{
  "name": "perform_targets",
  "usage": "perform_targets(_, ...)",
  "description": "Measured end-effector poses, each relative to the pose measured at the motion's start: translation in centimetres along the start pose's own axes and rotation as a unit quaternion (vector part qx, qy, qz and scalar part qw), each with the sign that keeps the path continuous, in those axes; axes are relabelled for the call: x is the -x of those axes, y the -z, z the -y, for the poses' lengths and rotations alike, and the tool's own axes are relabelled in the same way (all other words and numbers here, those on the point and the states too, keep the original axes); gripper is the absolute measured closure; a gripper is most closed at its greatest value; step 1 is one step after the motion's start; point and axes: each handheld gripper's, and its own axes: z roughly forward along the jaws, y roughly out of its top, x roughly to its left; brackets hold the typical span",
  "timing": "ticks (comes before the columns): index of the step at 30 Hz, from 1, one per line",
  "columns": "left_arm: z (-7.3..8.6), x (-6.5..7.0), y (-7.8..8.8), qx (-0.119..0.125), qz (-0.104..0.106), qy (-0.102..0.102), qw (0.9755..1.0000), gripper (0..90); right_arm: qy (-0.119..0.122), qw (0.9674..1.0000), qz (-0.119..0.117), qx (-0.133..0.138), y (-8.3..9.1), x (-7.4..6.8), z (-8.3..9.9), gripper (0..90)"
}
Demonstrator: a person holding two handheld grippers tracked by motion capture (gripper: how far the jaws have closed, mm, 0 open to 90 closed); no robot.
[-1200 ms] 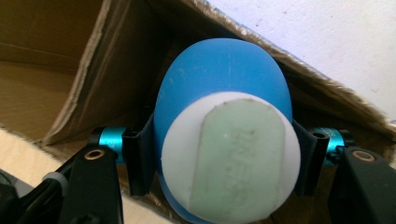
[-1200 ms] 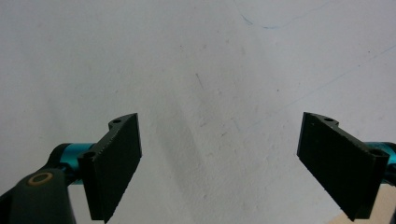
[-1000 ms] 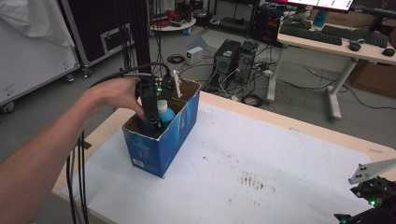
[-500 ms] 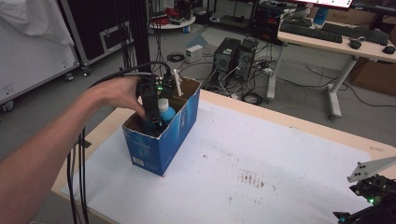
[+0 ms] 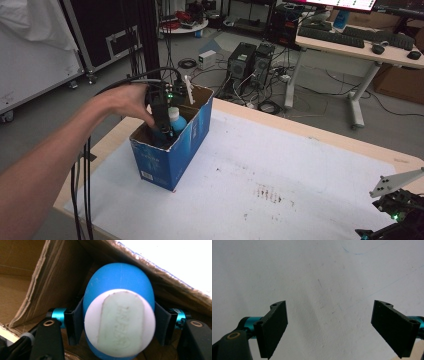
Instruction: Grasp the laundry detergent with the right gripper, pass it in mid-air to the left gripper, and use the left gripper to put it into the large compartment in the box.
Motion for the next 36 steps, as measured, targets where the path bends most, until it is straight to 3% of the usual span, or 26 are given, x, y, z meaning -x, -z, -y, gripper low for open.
perform_targets(10, -0.4, 0.2, 0.8, -0.012, -0.011, 0.001, 0.9999, 28.1, 0.000, 1.0000, -0.001, -0.002, 0.0, -0.1, 0.1, 13.0)
perform_targets(16, -0.8, 0.5, 2.1, -0.013, -0.021, 0.002, 0.9997, 25.5, -0.002, 1.0000, -0.001, -0.001, 0.2, -0.1, 0.2, 13.0)
perform_targets(23, -2.3, 1.3, 4.5, -0.002, -0.034, -0.014, 0.9993, 24.1, -0.002, 1.0000, 0.001, 0.000, 0.2, -0.1, 0.2, 13.0)
perform_targets(25, -2.3, 1.3, 4.5, -0.002, -0.034, -0.014, 0.9993, 24.1, -0.001, 1.0000, 0.001, 0.000, 0.2, -0.1, 0.2, 13.0)
perform_targets(28, -4.3, 2.3, 6.0, 0.018, -0.037, -0.032, 0.9986, 20.5, 0.000, 1.0000, 0.001, 0.001, 0.2, -0.2, 0.1, 13.0)
perform_targets(35, -7.5, 4.1, 6.8, 0.025, -0.034, -0.072, 0.9965, 20.5, -0.003, 1.0000, 0.002, 0.001, 0.4, -0.2, 0.2, 13.0)
perform_targets(36, -8.7, 4.7, 6.8, 0.025, -0.030, -0.087, 0.9954, 20.5, -0.002, 1.0000, 0.003, 0.001, 0.5, -0.2, 0.3, 13.0)
